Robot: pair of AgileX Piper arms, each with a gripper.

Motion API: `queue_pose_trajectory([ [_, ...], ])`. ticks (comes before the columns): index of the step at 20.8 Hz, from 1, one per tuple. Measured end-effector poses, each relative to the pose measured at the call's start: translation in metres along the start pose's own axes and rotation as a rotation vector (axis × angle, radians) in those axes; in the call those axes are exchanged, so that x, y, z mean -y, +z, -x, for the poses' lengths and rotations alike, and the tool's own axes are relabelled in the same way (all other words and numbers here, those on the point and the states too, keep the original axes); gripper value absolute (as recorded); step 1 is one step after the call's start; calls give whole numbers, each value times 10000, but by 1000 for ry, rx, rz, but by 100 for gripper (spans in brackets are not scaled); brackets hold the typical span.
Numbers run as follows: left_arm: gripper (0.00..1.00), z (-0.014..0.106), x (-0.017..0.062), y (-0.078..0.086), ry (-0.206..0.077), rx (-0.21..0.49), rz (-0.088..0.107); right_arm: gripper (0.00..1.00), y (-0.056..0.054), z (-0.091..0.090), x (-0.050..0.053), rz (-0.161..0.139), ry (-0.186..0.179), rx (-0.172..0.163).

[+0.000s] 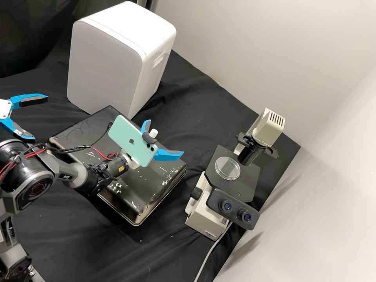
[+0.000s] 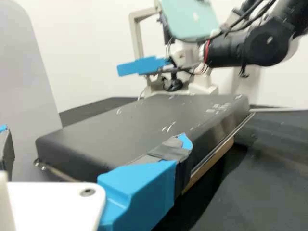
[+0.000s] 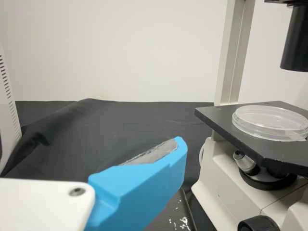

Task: Place the petri dish on the bench

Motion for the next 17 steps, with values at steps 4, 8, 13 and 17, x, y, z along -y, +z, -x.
queue_pose_trajectory([
  [4,100,0,0,0,0,0,-6,100,0,0,0,0,0,0],
  [8,100,-2,2,14,-1,8,-6,100,0,0,0,0,0,0],
  [13,100,-5,3,31,-2,18,-7,100,151,36,-103,-1,35,48],
  [17,100,-7,5,47,-3,27,-10,100,342,19,-179,-7,62,108],
])
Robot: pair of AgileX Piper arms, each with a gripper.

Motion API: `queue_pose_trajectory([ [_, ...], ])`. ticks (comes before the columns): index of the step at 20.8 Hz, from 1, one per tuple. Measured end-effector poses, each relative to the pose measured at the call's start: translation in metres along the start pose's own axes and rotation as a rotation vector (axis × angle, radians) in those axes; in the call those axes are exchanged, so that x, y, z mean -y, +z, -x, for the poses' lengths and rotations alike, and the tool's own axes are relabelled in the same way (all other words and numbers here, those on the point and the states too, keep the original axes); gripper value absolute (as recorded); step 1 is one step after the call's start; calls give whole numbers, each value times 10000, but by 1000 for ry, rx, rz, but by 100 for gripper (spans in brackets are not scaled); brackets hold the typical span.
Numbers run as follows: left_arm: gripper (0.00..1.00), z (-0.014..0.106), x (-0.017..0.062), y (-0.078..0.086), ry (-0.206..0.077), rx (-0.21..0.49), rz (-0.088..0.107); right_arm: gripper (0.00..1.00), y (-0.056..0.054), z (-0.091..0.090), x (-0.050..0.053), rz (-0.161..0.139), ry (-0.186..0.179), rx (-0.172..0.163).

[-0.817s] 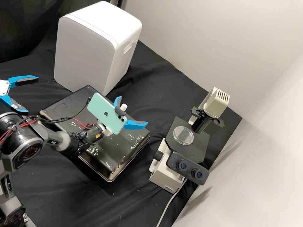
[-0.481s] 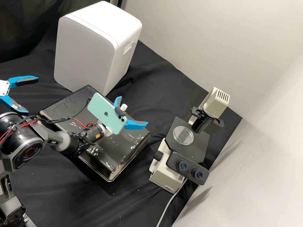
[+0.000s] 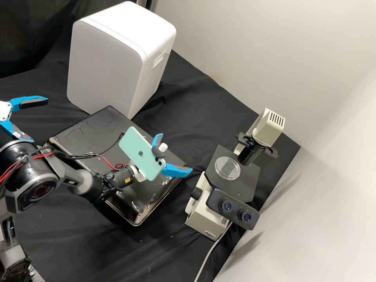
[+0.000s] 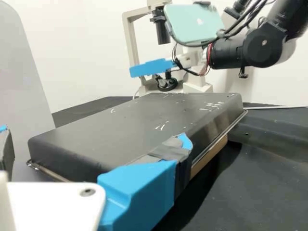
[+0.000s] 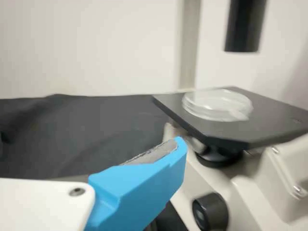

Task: Place the petri dish on the bench

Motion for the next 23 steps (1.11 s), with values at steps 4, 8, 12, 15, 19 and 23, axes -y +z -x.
queue_pose_trajectory([
  [4,100,-6,6,22,-3,11,-23,100,196,-119,-63,-2,22,60],
  [8,100,-10,8,37,-3,15,-23,100,247,-248,-199,-3,68,67],
  [12,100,-14,17,28,-7,5,-22,100,246,-307,-316,-1,105,62],
  [15,100,-16,18,37,-7,9,-21,100,241,-332,-359,4,114,64],
  [19,100,-18,20,39,-8,8,-25,100,226,-473,-392,15,110,67],
  [23,100,-31,48,32,-20,-5,-23,100,257,-643,-395,30,97,89],
])
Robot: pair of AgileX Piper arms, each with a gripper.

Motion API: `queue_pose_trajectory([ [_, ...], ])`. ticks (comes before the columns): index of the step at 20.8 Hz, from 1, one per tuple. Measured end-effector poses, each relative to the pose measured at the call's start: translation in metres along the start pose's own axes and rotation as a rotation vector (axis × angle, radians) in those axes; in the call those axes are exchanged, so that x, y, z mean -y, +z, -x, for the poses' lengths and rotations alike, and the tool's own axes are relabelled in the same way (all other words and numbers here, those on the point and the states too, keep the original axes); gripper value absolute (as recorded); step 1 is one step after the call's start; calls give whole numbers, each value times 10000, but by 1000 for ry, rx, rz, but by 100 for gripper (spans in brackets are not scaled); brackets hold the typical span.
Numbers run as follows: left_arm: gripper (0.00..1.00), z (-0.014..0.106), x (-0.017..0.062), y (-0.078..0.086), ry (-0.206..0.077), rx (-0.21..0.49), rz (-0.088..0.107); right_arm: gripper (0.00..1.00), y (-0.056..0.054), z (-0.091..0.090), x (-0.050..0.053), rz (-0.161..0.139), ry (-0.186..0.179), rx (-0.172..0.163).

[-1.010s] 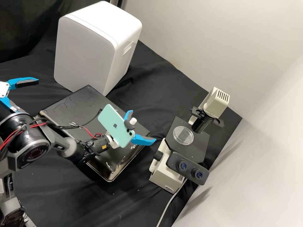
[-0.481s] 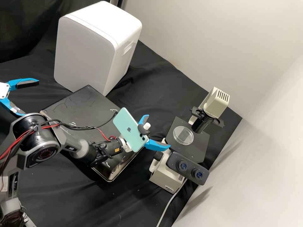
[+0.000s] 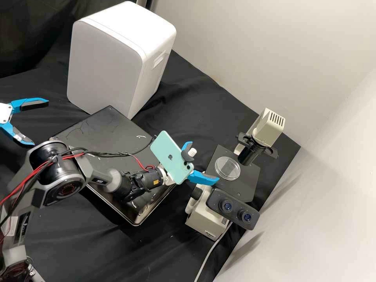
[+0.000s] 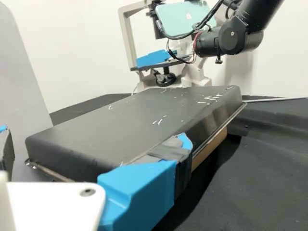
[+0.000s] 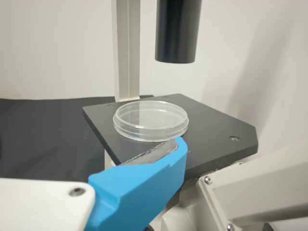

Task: Place the petri dish on the bench

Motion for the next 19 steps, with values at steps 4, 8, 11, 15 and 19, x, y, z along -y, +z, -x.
queue_pose_trajectory([
  [4,100,-31,78,2,-41,-12,-4,100,8,-140,9,41,-3,7],
  [8,100,-39,99,-1,-51,-22,-14,100,38,-236,4,65,-2,16],
  [11,100,-51,118,-4,-61,-29,-10,100,99,-285,-34,70,4,35],
  [15,100,-78,127,11,-66,-24,-7,100,193,-319,-92,68,17,61],
  [19,100,-87,141,16,-73,-26,-31,100,242,-339,-151,67,33,71],
])
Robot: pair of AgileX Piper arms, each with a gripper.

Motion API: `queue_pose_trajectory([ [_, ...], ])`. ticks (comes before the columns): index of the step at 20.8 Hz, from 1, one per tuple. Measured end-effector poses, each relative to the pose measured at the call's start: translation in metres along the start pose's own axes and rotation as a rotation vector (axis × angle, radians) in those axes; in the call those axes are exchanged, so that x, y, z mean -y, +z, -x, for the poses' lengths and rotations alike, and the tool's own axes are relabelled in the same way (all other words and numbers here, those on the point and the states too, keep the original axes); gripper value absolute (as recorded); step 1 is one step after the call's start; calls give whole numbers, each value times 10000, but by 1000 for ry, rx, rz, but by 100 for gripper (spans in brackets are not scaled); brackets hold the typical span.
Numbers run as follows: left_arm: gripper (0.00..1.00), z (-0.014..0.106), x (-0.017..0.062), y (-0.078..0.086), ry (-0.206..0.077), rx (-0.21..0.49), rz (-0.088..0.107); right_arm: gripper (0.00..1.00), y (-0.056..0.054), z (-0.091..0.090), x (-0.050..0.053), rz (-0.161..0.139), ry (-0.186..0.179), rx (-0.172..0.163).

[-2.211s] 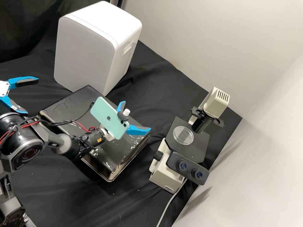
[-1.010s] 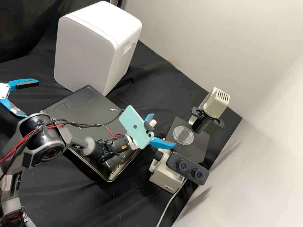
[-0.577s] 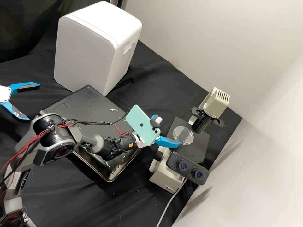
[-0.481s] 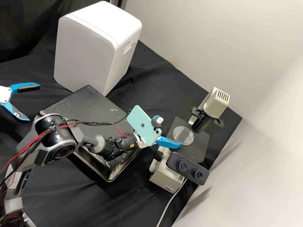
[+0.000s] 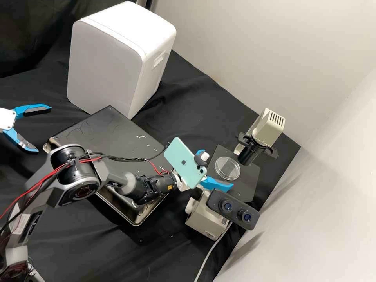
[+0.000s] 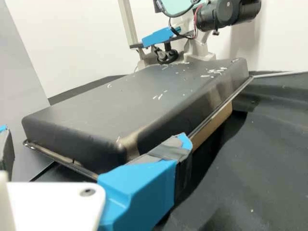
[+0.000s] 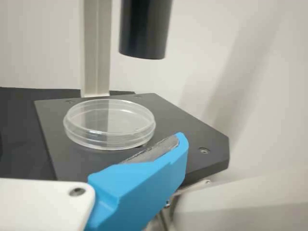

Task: Place the petri dish on the bench

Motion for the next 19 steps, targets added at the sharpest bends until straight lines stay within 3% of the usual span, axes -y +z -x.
queue_pose_trajectory([
  [2,100,-1,0,9,0,4,-1,100,18,-24,-15,0,2,6],
  [4,100,-1,0,12,0,5,-16,100,20,-64,-35,-1,0,12],
  [12,100,-15,32,27,-17,3,-7,100,16,-273,-29,-2,-19,26],
  [17,100,-44,68,50,-36,8,-37,100,30,-403,-8,-1,-30,34],
  [19,100,-67,67,51,-36,6,-36,100,28,-448,-12,6,-24,32],
])
